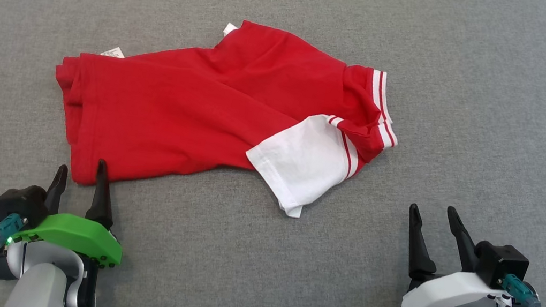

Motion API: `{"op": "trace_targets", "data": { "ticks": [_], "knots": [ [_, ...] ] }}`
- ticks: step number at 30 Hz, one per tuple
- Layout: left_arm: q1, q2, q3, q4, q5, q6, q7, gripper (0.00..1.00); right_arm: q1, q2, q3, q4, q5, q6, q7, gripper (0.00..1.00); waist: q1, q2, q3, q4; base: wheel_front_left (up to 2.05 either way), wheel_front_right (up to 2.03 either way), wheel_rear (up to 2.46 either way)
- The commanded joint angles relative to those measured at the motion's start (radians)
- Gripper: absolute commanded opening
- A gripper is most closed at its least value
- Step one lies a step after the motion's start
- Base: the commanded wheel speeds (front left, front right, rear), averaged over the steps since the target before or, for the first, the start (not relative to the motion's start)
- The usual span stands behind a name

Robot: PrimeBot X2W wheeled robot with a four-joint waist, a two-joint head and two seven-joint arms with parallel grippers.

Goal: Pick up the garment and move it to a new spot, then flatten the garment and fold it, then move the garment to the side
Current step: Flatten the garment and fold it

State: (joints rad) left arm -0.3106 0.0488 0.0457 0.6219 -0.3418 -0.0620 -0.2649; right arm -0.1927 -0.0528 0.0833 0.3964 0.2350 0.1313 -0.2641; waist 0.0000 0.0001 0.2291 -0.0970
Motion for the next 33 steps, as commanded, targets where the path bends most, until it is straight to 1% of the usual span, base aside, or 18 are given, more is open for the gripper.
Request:
{"op": "trace_targets", "data": {
  "ticks": [1, 6, 7, 8, 9, 10, 16, 24, 29, 33],
  "knots": [
    [0.007, 0.003, -0.01, -0.005, -0.009, 0.001, 0.001, 1.0, -0.009, -0.007, -0.002, 0.0, -0.004, -0.001, 0.0, 1.0, 0.0, -0.0001, 0.006, -0.007, 0.0, 0.0, 0.0],
    [0.015, 0.004, -0.033, -0.017, -0.024, 0.007, 0.001, 0.99, -0.012, -0.006, -0.002, 0.003, -0.005, -0.001, 0.0, 1.0, 0.0, -0.0001, 0.005, -0.011, 0.0, 0.0, 0.0],
    [0.017, 0.004, -0.037, -0.019, -0.026, 0.008, 0.001, 0.75, -0.013, -0.006, -0.003, 0.004, -0.005, -0.001, 0.0, 1.0, 0.0, -0.0001, 0.004, -0.011, 0.0, 0.0, 0.0],
    [0.019, 0.004, -0.039, -0.022, -0.03, 0.008, 0.001, 0.46, -0.013, -0.006, -0.003, 0.004, -0.006, -0.001, 0.0, 1.0, 0.0, -0.0001, 0.004, -0.011, 0.0, 0.0, 0.0],
    [0.021, 0.004, -0.043, -0.027, -0.031, 0.007, 0.001, 0.31, -0.013, -0.005, -0.003, 0.005, -0.007, -0.001, 0.0, 1.0, 0.0, -0.0001, 0.003, -0.011, 0.0, 0.0, 0.0],
    [0.024, 0.004, -0.045, -0.037, -0.03, 0.006, 0.001, 0.0, -0.013, -0.004, -0.003, 0.004, -0.008, -0.001, 0.0, 1.0, 0.0, -0.0001, 0.003, -0.01, 0.0, 0.0, 0.0],
    [0.035, 0.004, -0.046, -0.12, -0.006, -0.009, 0.001, 0.0, 0.003, -0.002, -0.012, 0.007, -0.008, -0.001, 0.0, 1.0, 0.0, -0.0001, -0.015, 0.006, 0.0, 0.0, 0.0],
    [0.056, 0.004, -0.046, -0.32, 0.039, -0.021, 0.001, 0.0, 0.025, 0.0, -0.015, 0.019, 0.003, -0.001, 0.0, 1.0, 0.0, -0.0001, -0.075, 0.042, 0.0, 0.0, 0.0],
    [0.067, 0.003, -0.07, -0.376, 0.054, -0.028, 0.001, 0.0, 0.038, 0.001, -0.013, 0.024, 0.016, -0.001, 0.0, 1.0, 0.0, -0.0001, -0.107, 0.059, 0.0, 0.0, 0.0],
    [0.053, 0.004, -0.09, -0.396, 0.079, -0.032, 0.001, 0.0, 0.05, 0.001, -0.007, 0.026, 0.035, -0.001, 0.0, 1.0, 0.0, -0.0001, -0.121, 0.069, 0.0, 0.0, 0.0]
  ]
}}
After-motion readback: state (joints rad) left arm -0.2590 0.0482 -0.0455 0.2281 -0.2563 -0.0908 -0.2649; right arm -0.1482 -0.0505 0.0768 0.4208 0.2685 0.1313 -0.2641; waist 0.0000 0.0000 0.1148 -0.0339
